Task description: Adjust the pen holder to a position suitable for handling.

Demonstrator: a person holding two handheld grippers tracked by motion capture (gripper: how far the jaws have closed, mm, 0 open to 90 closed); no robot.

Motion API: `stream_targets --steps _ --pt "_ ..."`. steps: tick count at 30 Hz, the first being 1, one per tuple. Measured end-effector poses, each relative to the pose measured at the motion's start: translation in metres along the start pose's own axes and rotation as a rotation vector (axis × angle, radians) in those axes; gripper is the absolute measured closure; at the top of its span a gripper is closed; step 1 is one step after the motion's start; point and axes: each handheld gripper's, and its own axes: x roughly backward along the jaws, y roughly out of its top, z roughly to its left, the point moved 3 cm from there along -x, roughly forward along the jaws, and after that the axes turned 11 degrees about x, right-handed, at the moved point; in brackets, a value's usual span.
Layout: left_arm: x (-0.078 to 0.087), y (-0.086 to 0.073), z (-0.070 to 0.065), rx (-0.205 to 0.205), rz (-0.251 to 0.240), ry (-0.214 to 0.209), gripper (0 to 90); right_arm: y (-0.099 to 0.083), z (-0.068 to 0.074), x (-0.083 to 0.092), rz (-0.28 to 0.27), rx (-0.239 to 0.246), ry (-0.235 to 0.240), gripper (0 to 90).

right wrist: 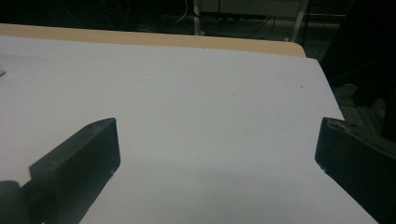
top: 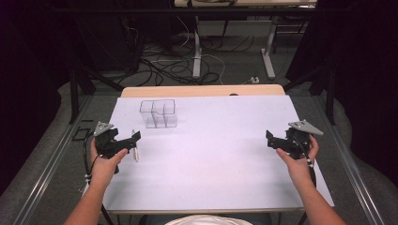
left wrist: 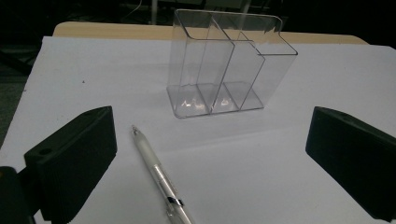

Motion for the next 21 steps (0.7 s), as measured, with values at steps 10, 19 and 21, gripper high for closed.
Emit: stream_targets --steps 10,19,21 --pt "0.002 0.009 -0.003 0.022 -0.020 0.003 4.4 -0.004 -0.003 -0.001 0.028 -0.017 -0.001 0.0" --pt "0.000 0.029 -0.004 0.053 -0.023 0.024 8.5 -0.006 -0.004 0.001 0.018 -0.025 -0.028 13.4" --pt "-0.003 0.037 -0.005 0.055 -0.024 0.034 11.8 -0.006 -0.004 0.001 0.013 -0.026 -0.025 14.7"
